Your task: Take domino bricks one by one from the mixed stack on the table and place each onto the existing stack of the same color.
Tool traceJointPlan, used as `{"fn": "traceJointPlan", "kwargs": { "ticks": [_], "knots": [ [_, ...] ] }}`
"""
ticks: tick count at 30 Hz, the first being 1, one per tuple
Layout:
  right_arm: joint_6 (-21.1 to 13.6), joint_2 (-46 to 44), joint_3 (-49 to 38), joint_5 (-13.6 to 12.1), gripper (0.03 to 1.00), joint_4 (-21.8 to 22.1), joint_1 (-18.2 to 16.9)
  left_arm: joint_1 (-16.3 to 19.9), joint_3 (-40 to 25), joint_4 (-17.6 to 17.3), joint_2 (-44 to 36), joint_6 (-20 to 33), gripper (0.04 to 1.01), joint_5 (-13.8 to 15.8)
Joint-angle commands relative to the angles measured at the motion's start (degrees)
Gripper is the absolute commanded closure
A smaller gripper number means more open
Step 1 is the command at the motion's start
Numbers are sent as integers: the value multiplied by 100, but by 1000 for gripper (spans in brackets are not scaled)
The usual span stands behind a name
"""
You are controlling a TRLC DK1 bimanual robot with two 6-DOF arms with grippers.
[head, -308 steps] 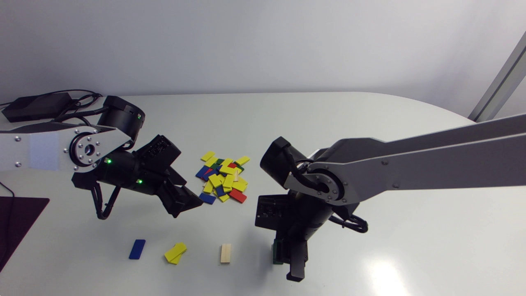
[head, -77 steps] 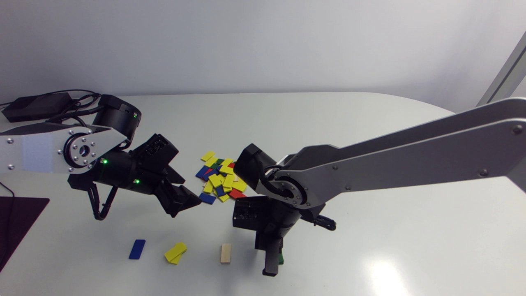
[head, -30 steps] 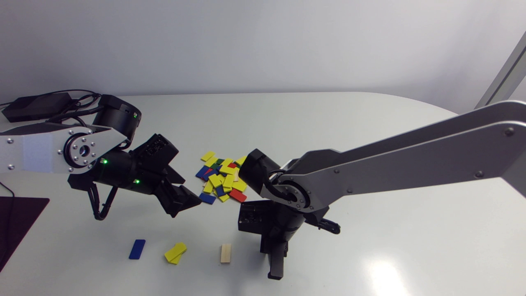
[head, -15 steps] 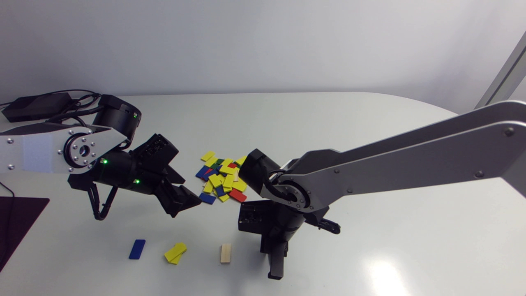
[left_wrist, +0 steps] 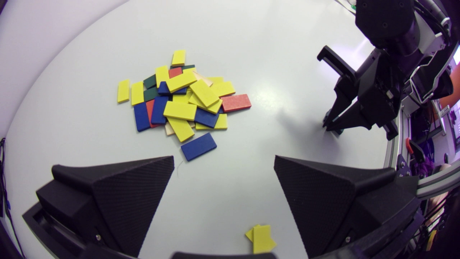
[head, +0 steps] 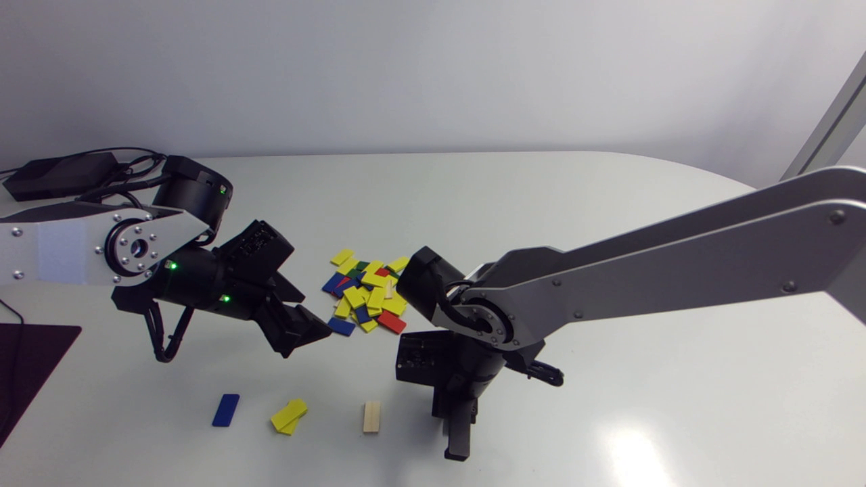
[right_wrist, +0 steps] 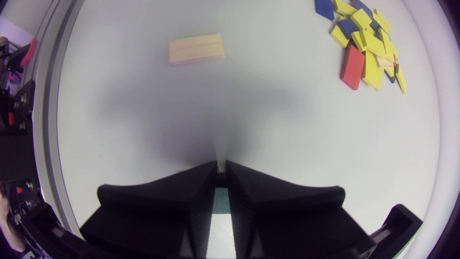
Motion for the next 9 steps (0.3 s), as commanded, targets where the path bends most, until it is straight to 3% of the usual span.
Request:
{"fn": "traceJointPlan", "kwargs": {
  "ticks": [1, 9],
  "knots": [
    [22, 44, -113, 37, 900, 34, -22, -51, -129, 21, 4, -33, 52, 15],
    [154, -237, 141, -7, 900, 69, 31, -78, -129, 21, -31, -59, 52, 15]
  ]
}}
